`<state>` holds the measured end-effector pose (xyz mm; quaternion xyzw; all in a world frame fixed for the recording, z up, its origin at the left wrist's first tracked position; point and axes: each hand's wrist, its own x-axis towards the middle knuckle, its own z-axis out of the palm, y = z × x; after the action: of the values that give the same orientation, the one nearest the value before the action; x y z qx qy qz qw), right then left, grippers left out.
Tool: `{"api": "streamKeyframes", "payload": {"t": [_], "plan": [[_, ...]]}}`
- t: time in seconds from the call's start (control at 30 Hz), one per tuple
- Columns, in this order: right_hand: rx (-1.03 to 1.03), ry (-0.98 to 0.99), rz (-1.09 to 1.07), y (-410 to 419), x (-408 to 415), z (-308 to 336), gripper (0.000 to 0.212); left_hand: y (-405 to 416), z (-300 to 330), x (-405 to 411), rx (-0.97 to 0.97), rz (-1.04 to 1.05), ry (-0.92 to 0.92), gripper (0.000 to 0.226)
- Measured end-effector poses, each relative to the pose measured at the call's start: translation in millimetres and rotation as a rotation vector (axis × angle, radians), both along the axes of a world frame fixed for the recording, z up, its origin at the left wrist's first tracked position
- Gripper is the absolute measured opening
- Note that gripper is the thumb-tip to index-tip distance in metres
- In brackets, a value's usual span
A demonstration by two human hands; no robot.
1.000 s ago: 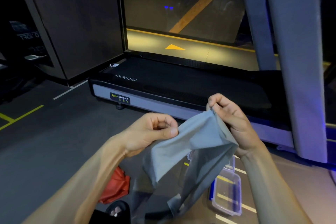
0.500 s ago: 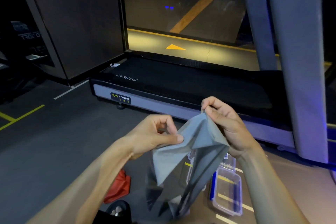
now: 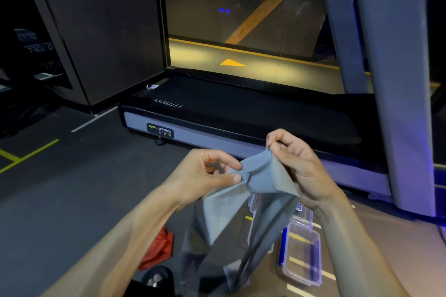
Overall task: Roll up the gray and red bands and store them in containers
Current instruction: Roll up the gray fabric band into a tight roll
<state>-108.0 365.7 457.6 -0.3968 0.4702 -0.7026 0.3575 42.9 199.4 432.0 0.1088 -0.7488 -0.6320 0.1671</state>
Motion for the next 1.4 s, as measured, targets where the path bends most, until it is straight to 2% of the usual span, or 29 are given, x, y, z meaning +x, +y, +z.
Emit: {"api": "streamKeyframes", "payload": {"t": [0.23,0.37,0.57,0.63,0.73,0.87,1.0,1.07,1.1,1.27,1.4], "plan": [[-0.005,-0.010,-0.002,-1.7,0.5,0.2,0.004,5.5,-3.3,-6.1,0.049,0.051,-0.023,0.030],[-0.020,-0.034,-0.003,-0.5,0.8,1.8,0.005,3.7,-4.6,-6.3,0.183,0.031,-0.017,0.027],[-0.020,-0.015,-0.005,0.0,-2.3,0.0,0.004,3.3,-1.1,-1.2,0.339,-0.075,-0.109,0.018],[-0.019,-0.005,0.008,0.6,-5.1,-1.1,0.018,2.5,-0.7,0.1,0.351,-0.084,-0.099,0.016],[-0.015,0.010,0.024,0.6,-6.8,-2.4,0.027,2.5,-0.5,0.5,0.242,-0.084,-0.043,0.011],[-0.040,-0.017,0.050,0.7,-6.1,-2.6,0.030,3.4,-2.2,-1.5,-0.126,-0.041,0.058,0.017],[-0.059,-0.044,0.031,0.7,-3.7,-0.1,0.013,3.2,-5.5,-3.2,-0.296,0.010,0.125,0.024],[-0.057,-0.053,0.000,0.8,-3.4,-0.3,0.002,3.1,-7.1,-4.0,-0.370,0.011,0.140,0.019],[-0.056,-0.060,-0.009,1.1,-3.5,-0.6,0.004,3.5,-6.6,-3.7,-0.406,0.002,0.141,0.017],[-0.074,-0.098,-0.007,1.7,-3.4,0.2,0.003,3.6,-1.8,-0.2,-0.441,-0.055,0.122,0.045],[-0.082,-0.119,-0.004,0.7,-3.8,-0.1,0.003,2.7,-4.9,-0.1,-0.366,-0.122,0.039,0.037]]}}
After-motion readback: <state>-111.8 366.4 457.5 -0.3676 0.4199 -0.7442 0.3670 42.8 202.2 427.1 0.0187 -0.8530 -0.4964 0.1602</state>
